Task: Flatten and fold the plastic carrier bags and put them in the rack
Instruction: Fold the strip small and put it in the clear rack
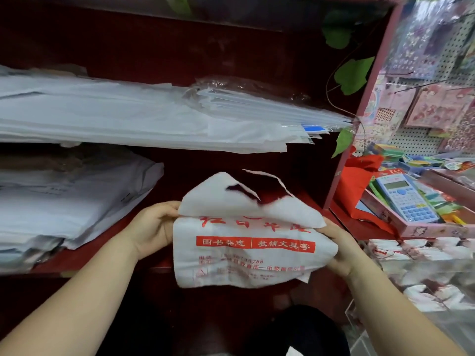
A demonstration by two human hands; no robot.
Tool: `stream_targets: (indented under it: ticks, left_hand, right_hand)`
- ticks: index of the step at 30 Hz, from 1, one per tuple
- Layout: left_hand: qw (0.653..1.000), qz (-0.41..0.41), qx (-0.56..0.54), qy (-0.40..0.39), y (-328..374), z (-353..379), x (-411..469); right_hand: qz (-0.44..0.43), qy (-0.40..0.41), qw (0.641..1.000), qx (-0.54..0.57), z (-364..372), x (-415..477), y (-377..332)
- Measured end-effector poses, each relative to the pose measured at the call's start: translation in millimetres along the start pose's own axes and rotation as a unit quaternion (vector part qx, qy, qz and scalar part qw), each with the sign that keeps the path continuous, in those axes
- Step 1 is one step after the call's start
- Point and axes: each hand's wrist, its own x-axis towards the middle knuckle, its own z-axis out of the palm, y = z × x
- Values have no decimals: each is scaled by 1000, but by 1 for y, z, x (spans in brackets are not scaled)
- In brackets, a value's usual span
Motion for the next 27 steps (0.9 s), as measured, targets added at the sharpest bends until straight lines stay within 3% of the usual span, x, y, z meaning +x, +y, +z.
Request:
stream_targets:
  ticks: [3,7,9,14,23,27]
  left_hand:
    - [999,-23,29,20,-4,-3,4]
    - [965,-3,249,78,-12,1,12]
    - [949,24,302,91,-16,4,15]
    - [940,46,314,123,-16,6,19]
    - [938,132,269,176,-17,10,20]
    - [936,153,255,189,-18,10,23]
  right_hand:
    - [27,1,998,-54,-6,-1,3]
    - [53,36,994,-86,-3,-2,1]
    - [61,36,993,-97,-3,-1,1]
    - [53,25,979,-196,0,-2,0]
    - [-12,85,975,-206,8,3,7]
    - [-18,75,964,-254,8,8,13]
